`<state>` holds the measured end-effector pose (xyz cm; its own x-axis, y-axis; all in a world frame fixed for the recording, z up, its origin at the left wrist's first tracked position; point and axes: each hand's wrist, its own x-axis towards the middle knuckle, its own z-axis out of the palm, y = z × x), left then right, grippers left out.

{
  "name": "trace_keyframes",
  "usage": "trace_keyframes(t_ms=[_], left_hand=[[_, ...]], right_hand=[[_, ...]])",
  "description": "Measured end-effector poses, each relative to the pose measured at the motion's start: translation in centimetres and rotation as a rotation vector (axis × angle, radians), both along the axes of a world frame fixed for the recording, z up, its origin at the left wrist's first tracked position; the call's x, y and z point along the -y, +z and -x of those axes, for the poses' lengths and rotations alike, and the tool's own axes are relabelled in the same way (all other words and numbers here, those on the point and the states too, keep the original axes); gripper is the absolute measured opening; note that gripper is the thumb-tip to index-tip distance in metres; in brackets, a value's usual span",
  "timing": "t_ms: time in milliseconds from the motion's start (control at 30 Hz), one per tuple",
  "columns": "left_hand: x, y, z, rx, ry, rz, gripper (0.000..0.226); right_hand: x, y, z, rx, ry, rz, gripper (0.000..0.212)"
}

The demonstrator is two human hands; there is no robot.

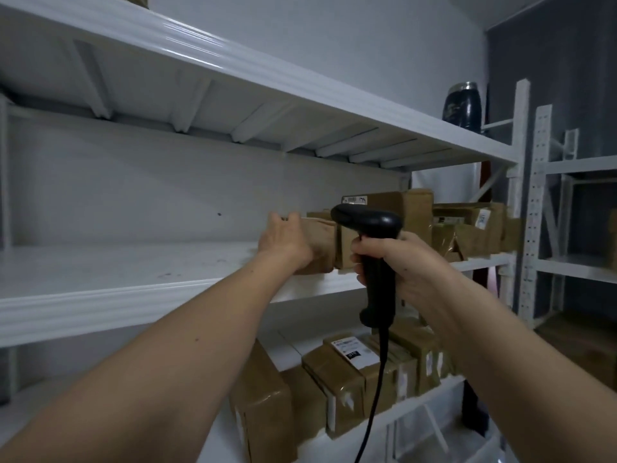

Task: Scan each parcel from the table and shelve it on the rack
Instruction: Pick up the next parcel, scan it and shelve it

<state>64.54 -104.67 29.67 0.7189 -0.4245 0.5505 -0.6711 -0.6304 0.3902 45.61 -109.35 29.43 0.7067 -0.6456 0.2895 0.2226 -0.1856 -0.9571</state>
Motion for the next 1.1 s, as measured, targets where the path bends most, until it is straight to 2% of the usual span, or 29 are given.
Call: trace_keyframes(t_ms=[133, 300, 367, 400, 467, 567, 667, 733, 933, 1100], left_hand=[[1.7, -0.5, -0.2, 0.019, -0.055, 0.037, 0.058], [1.4, -1.6, -0.3, -0.061, -0.098, 0.182, 0.08], [0.5, -2.3, 0.0, -0.077, -0.074, 0.275, 0.079], [-0.2, -2.7, 0.1, -0.045, -0.046, 0.296, 0.072], [-2.2, -3.5, 0.4, 0.066, -0.01, 0.27, 0.042], [-6.3, -5.2, 0.9, 0.214, -0.019, 0.082, 0.006], [-11.3, -7.8, 0.8, 0.283, 0.019, -0.101, 0.012], [-15.6, -9.7, 0.5, 0.266, 0.068, -0.194, 0.016], [-32.9, -15.2, -0.1, 0.065, 0.268, -0.313, 0.017], [-49.7, -20.0, 1.4, -0.105, 0.447, -0.391, 0.015]], right_hand=[[2.1, -0.7, -0.6, -0.023, 0.007, -0.008, 0.016], [2.8, -1.7, -1.4, -0.013, 0.074, -0.045, 0.019], [2.4, -2.1, -1.7, -0.004, 0.11, -0.048, 0.017], [2.0, -2.3, -1.8, 0.0, 0.125, -0.042, 0.016], [0.9, -2.6, -2.2, 0.0, 0.159, -0.032, 0.014], [-1.5, -3.2, -3.0, -0.009, 0.213, -0.045, 0.014], [-5.0, -4.4, -4.4, -0.023, 0.273, -0.069, 0.011], [-8.0, -5.6, -5.6, -0.03, 0.327, -0.093, 0.007], [-20.8, -11.2, -9.9, -0.088, 0.552, -0.175, 0.01], [-35.0, -16.1, -13.0, -0.232, 0.737, -0.213, 0.008]])
